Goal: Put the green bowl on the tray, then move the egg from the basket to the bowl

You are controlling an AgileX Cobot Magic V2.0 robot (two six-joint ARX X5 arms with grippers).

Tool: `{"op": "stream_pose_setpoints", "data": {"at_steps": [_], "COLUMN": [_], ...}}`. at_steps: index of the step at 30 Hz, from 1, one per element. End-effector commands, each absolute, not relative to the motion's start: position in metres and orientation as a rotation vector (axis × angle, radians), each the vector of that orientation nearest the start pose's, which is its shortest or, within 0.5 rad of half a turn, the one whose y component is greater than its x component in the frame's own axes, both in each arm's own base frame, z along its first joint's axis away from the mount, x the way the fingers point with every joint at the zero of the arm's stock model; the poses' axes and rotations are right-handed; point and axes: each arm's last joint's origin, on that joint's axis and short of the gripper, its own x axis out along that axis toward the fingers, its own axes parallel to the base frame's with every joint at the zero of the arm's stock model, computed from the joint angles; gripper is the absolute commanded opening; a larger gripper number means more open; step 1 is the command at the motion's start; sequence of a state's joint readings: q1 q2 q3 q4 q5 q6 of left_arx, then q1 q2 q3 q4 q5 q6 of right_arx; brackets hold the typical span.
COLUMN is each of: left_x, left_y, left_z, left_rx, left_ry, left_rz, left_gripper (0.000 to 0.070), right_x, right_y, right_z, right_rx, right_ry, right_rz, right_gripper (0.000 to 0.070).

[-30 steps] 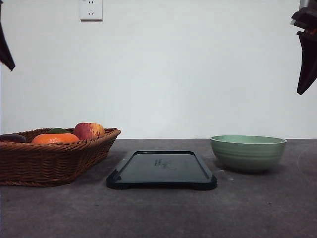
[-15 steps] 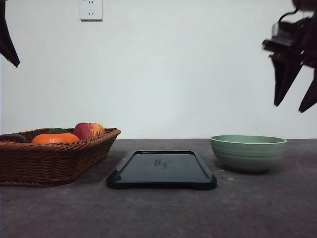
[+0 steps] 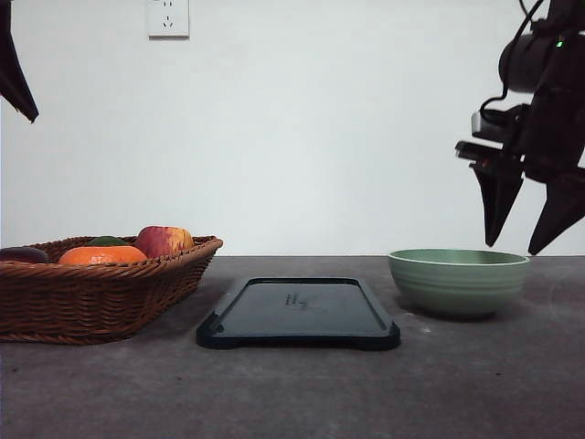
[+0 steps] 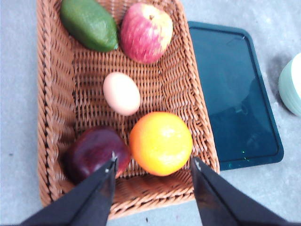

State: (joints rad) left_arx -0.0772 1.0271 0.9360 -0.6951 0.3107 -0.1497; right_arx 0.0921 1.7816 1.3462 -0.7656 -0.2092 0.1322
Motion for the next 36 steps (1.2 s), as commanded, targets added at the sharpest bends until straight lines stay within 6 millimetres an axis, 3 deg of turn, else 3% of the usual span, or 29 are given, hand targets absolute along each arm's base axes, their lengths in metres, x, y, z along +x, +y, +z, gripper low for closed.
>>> {"op": "stream_pose_setpoints", "data": {"at_steps": [1,2,6,9,15,22,29,36], "left_x": [0.202,0.202,0.203,0.203,0.203,0.203,0.203,0.203], "left_y": [-0.025,-0.025,-0.025,-0.025,-0.025,-0.025,-0.025,-0.025], "left_z": [0.306,0.307,0.308,0.308,0.308,0.308,0.308,0.308], "left_rx": [-0.222,-0.222,-0.220,-0.221,-0.221,-0.221,-0.221,-0.221], "left_ry": [0.776,0.771,0.757,0.758,0.759,0.759,0.760,0.760], "left_rz": [-0.322,-0.323,-0.324,-0.324,-0.324,-0.324,-0.324,-0.324], "left_gripper": [0.0311,0.0311,0.0311,0.0311,0.0311,0.0310,0.0310,0.0310], "right_x": [0.363,0.364,0.366,0.366,0.364,0.366,0.369,0.379], "right_y": [0.040,0.040,0.041,0.041,0.041,0.056,0.093,0.140], "right_z": [0.219,0.216,0.208,0.206,0.216,0.258,0.292,0.293], "right_rx": [0.173,0.173,0.171,0.171,0.170,0.124,0.070,0.017], "right_ry": [1.221,1.228,1.255,1.265,1.286,1.299,1.212,1.178], "right_rz": [0.193,0.192,0.191,0.190,0.191,0.242,0.333,0.425], "right_gripper": [0.0305,0.0287,0.0082,0.0004,0.0000,0.0000,0.0000,0.0000]}}
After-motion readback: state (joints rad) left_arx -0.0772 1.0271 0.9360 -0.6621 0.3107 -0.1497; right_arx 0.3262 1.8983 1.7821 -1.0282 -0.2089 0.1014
